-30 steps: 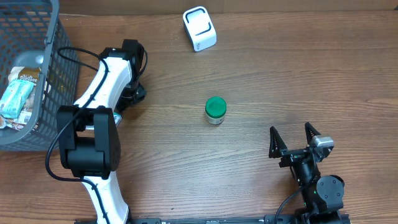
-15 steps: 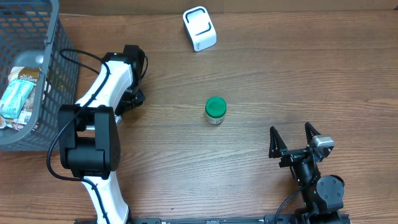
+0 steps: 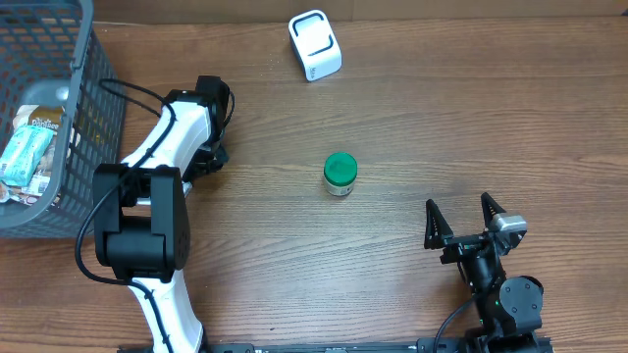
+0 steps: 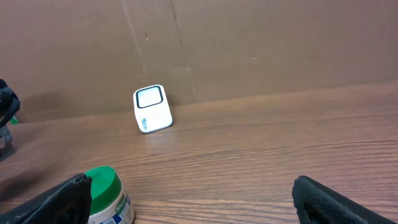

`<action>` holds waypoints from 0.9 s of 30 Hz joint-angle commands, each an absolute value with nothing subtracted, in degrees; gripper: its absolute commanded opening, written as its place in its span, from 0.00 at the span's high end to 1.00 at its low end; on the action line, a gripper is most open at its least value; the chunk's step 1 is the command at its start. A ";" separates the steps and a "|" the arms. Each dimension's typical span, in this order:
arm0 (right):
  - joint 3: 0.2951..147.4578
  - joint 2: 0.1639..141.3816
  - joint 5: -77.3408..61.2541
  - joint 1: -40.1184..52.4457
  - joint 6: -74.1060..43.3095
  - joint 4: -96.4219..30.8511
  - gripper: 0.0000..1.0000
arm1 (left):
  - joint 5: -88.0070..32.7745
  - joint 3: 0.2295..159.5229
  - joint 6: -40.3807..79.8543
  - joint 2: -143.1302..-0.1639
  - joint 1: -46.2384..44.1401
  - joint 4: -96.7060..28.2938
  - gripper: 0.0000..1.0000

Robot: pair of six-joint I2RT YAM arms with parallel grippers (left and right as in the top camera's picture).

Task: Scan the item barcode
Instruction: 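Move the left gripper to the small tissue pack near the basket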

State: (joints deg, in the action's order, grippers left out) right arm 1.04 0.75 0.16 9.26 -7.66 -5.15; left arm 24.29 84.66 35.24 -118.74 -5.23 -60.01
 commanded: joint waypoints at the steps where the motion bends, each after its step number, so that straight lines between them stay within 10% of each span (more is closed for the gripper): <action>1: 0.45 0.67 -0.14 9.15 -7.66 -4.84 0.00 | 30.83 86.41 28.69 -118.80 -5.10 -60.77 0.59; 27: 0.45 0.67 -0.14 9.15 -7.66 -4.82 0.00 | 30.89 79.31 36.01 -118.83 -4.82 -55.92 0.71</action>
State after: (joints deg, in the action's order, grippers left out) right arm 1.06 0.75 0.19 9.26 -7.66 -5.15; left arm 29.36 81.52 34.61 -118.74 -5.21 -56.73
